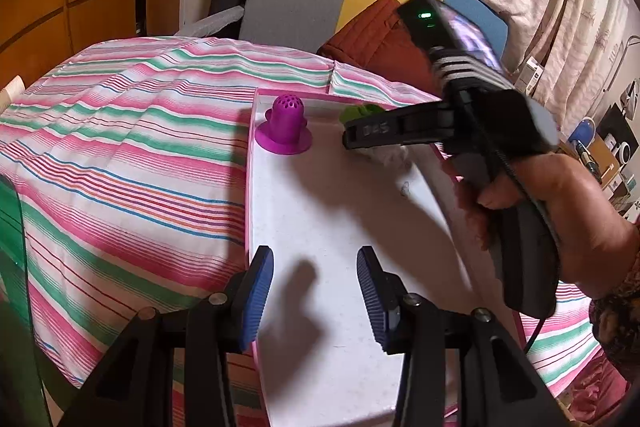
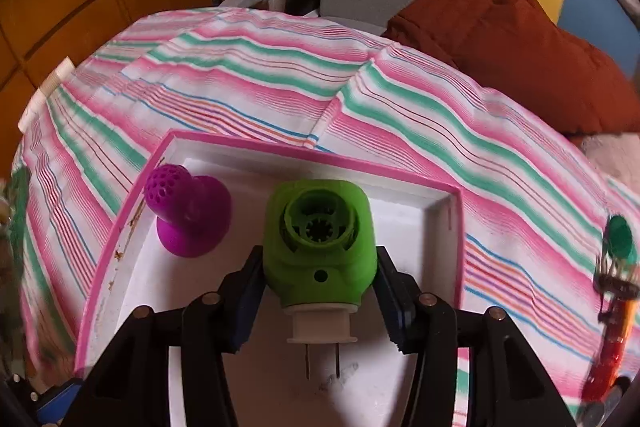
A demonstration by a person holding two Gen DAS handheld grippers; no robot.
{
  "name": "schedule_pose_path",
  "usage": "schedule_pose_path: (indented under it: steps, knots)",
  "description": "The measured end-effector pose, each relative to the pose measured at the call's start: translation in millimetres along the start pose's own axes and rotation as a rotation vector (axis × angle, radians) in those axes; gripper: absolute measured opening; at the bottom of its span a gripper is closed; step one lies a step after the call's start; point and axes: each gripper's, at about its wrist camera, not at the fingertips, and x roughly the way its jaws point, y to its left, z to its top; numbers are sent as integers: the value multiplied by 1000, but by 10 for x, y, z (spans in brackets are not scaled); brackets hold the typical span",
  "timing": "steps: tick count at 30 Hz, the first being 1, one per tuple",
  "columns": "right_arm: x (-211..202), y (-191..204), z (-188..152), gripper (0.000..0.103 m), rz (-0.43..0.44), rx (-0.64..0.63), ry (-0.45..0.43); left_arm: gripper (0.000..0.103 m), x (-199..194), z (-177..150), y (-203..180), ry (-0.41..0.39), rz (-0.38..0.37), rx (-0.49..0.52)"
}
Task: Organize rigid objects
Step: 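Lower the green diffuser into the tray and open the right gripper, then grasp the yellow egg-shaped soap with the right gripper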
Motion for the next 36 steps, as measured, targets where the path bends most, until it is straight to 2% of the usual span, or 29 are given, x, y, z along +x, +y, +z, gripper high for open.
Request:
schedule_pose_path:
  steps: [4, 10, 16, 27, 32, 33, 36]
  knots:
    - [-353, -212, -106, 65, 43, 91, -63, 43, 6, -8, -13, -1, -5, -12]
    - [-874, -549, -443, 67, 11, 152, -138, 44, -10, -19, -160, -4, -29, 4]
    - [-1200, -909, -952, 68, -74, 214, -162, 44, -69, -75, -436, -11, -59, 62]
    - [-1399, -1464, -1904, 68, -171, 294, -163, 44, -126, -175, -896, -5, -110, 155]
    - [-1545, -1883, -2216, 68, -284, 369, -184, 44, -149, -219, -1115, 2, -135, 195]
    - [-1580, -1989, -2272, 70, -312, 389, -189, 44, -155, -224, -1147, 2, -139, 201]
    - [-1651, -2299, -2415, 90, -377, 442, -198, 44, -169, -249, -1269, 9, -150, 227]
